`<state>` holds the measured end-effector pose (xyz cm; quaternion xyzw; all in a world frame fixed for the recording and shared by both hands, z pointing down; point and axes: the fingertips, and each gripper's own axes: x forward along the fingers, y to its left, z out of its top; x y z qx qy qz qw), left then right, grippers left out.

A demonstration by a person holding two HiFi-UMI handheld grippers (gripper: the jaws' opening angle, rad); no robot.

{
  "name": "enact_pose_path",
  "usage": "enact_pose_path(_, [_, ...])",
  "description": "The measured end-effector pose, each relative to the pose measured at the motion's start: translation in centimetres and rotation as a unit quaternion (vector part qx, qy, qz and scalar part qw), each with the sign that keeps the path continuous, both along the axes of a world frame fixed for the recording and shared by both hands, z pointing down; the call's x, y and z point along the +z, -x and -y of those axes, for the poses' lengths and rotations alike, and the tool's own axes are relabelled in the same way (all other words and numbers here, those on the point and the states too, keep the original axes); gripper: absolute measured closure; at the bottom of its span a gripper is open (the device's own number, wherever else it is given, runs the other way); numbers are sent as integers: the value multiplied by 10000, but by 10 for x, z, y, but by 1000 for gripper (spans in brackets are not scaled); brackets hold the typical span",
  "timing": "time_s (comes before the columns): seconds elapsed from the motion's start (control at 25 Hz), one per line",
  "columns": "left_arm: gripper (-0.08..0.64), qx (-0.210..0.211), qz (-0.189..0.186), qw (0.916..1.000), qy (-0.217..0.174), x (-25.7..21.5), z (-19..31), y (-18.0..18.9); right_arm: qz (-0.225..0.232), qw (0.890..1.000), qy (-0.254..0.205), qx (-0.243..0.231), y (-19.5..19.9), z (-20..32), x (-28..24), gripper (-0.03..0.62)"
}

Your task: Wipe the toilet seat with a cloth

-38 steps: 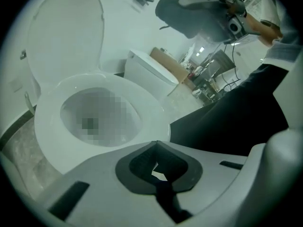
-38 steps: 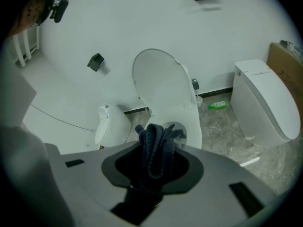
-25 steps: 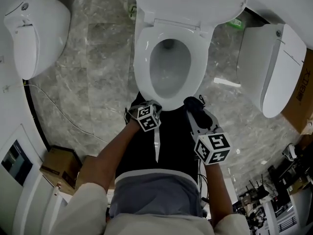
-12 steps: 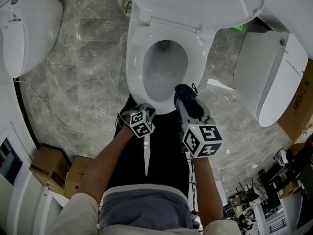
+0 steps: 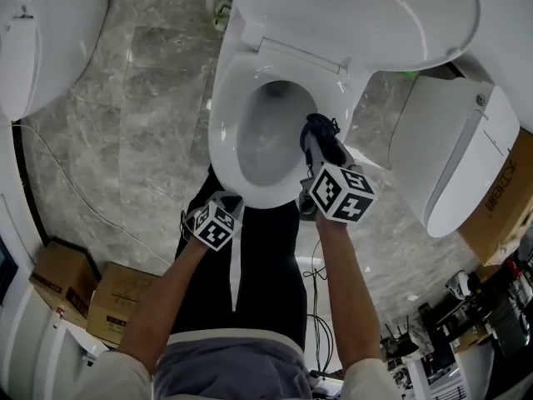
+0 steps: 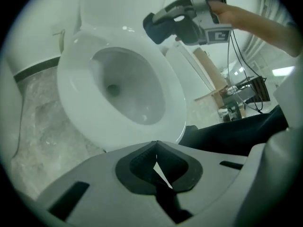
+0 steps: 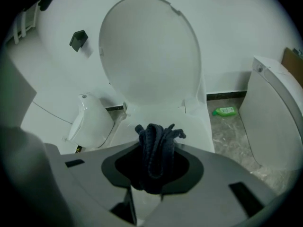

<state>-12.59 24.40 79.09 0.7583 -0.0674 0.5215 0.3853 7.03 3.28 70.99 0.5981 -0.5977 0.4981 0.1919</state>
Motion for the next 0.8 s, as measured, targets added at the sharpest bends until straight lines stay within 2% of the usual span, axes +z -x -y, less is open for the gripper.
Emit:
enact_pose_path(0.12, [551, -632, 194, 9978, -15, -8, 7, 30, -201, 9998, 25, -38, -7, 13, 18, 494])
enact_pose_path(0.24, [551, -1343, 263, 9906, -79, -24, 19, 53, -519, 9986, 27, -64, -12, 27, 31, 494])
enact_pose_path(0.44, [551, -2596, 63, 9652, -295, -65, 49, 66, -914, 9958, -14, -45, -16, 54, 49, 494])
enact_pose_path(0.52, [549, -2842, -107, 9581, -356, -82, 58, 63, -1086, 9941, 8, 4, -17, 62, 56, 494])
enact_pose_path(0.8, [549, -3244, -593, 9436, -298, -115, 68, 48, -1576, 9867, 205, 341, -20, 79, 76, 494])
